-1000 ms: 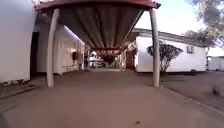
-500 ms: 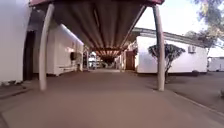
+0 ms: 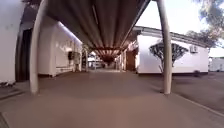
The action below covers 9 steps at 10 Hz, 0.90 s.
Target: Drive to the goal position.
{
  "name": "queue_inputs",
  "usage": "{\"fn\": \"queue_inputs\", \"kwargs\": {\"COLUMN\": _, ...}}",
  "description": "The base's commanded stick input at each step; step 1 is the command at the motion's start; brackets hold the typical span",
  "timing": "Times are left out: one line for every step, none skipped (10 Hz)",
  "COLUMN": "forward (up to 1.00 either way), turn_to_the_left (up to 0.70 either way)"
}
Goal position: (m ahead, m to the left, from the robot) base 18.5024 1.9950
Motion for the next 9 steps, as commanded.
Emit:
{"fn": "queue_inputs", "kwargs": {"forward": 0.70, "turn_to_the_left": 0.00}}
{"fn": "queue_inputs", "kwargs": {"forward": 0.70, "turn_to_the_left": 0.00}}
{"fn": "queue_inputs", "kwargs": {"forward": 0.70, "turn_to_the_left": 0.00}}
{"fn": "queue_inputs", "kwargs": {"forward": 0.70, "turn_to_the_left": 0.00}}
{"fn": "queue_inputs", "kwargs": {"forward": 0.70, "turn_to_the_left": 0.00}}
{"fn": "queue_inputs", "kwargs": {"forward": 0.70, "turn_to_the_left": 0.00}}
{"fn": "queue_inputs", "kwargs": {"forward": 0.70, "turn_to_the_left": 0.00}}
{"fn": "queue_inputs", "kwargs": {"forward": 0.70, "turn_to_the_left": 0.00}}
{"fn": "queue_inputs", "kwargs": {"forward": 0.70, "turn_to_the_left": 0.00}}
